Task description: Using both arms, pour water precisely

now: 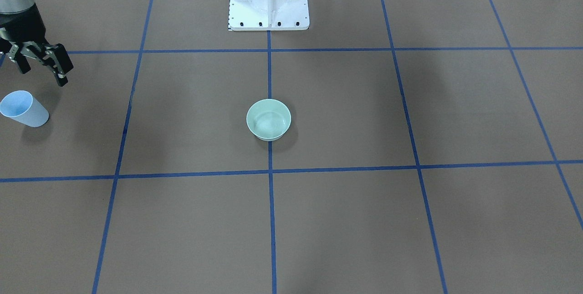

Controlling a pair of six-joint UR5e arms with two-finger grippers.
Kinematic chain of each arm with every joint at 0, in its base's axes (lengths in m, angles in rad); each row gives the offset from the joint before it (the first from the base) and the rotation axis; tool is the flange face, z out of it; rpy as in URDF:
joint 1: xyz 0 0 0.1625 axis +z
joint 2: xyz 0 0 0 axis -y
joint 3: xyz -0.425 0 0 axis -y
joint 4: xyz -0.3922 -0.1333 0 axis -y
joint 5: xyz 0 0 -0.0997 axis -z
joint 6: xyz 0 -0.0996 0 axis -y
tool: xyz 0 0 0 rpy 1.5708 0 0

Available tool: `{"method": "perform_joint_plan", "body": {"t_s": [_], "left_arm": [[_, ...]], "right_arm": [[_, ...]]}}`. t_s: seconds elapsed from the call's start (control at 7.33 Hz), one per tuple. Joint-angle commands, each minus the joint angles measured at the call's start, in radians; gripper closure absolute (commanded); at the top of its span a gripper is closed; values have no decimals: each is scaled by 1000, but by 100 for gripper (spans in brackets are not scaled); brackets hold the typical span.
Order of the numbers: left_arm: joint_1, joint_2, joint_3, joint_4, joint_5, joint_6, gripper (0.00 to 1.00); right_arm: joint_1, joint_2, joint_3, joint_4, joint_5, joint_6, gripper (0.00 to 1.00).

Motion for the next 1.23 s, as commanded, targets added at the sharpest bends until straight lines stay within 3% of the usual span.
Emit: {"method": "perform_joint_plan", "body": {"t_s": [0.0, 0.14, 0.41, 1.09], "left_arm": [[-3, 20, 25, -63, 2, 2, 0], [-6, 30, 25, -130, 5, 2, 0], [-10, 39, 23, -138, 5, -1, 0], [-15, 39, 18, -138, 4, -1, 0]], "right_arm": [[-160, -52, -14, -8, -258, 192, 0], [-185, -53, -69, -6, -325, 273, 1], [-231, -51, -145, -3, -445, 414, 2], [-263, -50, -313, -11, -559, 564, 2]]}}
